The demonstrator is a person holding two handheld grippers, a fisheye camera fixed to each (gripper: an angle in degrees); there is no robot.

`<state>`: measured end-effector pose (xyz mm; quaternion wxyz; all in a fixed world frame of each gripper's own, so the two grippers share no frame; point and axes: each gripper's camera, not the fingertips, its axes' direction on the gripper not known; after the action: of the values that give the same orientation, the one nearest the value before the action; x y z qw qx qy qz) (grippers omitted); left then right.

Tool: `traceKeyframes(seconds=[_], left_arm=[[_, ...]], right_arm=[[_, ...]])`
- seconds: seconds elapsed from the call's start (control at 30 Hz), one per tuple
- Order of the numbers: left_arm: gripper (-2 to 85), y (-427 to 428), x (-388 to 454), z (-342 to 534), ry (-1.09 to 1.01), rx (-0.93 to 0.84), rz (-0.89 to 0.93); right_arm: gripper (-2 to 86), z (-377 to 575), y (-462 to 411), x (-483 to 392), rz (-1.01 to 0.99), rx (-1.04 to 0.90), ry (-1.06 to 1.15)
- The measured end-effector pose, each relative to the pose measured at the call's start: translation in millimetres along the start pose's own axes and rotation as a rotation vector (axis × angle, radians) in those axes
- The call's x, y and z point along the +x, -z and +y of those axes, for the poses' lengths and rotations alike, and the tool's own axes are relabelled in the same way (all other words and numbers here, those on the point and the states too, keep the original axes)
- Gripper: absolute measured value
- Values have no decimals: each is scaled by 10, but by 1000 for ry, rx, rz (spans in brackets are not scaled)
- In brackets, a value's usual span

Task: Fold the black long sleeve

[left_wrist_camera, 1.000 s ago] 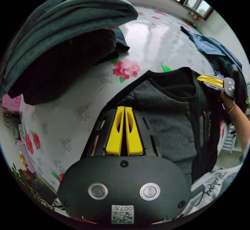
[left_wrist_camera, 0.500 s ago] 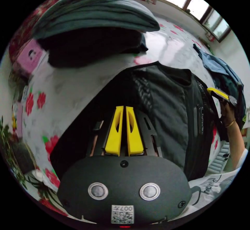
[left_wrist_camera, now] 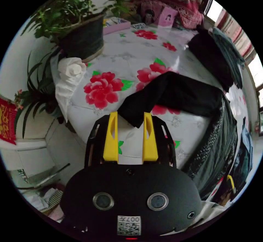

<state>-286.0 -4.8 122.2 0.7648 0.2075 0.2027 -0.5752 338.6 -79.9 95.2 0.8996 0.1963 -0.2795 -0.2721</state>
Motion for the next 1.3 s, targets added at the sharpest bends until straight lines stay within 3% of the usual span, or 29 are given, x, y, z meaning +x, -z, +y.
traceKeyframes(seconds=[0.17, 0.37, 0.43, 0.53, 0.6, 0.67, 0.73, 0.8, 0.93, 1.03, 1.3], left_arm=[[53, -4, 72, -233, -154, -76, -6], [49, 1348, 187, -401, -288, 232, 622], [49, 2092, 601, -263, -474, 351, 841], [51, 2864, 1372, 225, -780, 425, 1021], [57, 3039, 1911, 653, -954, 353, 1123], [87, 2927, 2474, 1124, -1120, 154, 1219], [131, 2429, 3030, 1764, -1238, -44, 1084], [135, 1960, 3171, 2168, -1268, -62, 868], [126, 967, 2903, 2705, -1238, -164, 490], [119, 479, 2531, 2847, -1165, -239, 325], [102, 113, 2143, 2903, -942, -239, 228]], right_arm=[[9, 243, 377, -259, 6, 38, -16], [8, 573, 838, -295, 59, 106, -82], [9, 643, 983, -257, 56, 140, -115], [11, 734, 1254, -186, 51, 218, -176], [13, 790, 1407, -148, 54, 265, -208], [17, 877, 1534, -72, 54, 300, -257], [23, 959, 1579, 7, 48, 309, -299], [29, 1055, 1595, 91, 36, 309, -342], [41, 1273, 1543, 288, 5, 282, -433], [46, 1285, 1444, 428, -20, 248, -471], [49, 527, 1427, 749, 84, 196, -377]])
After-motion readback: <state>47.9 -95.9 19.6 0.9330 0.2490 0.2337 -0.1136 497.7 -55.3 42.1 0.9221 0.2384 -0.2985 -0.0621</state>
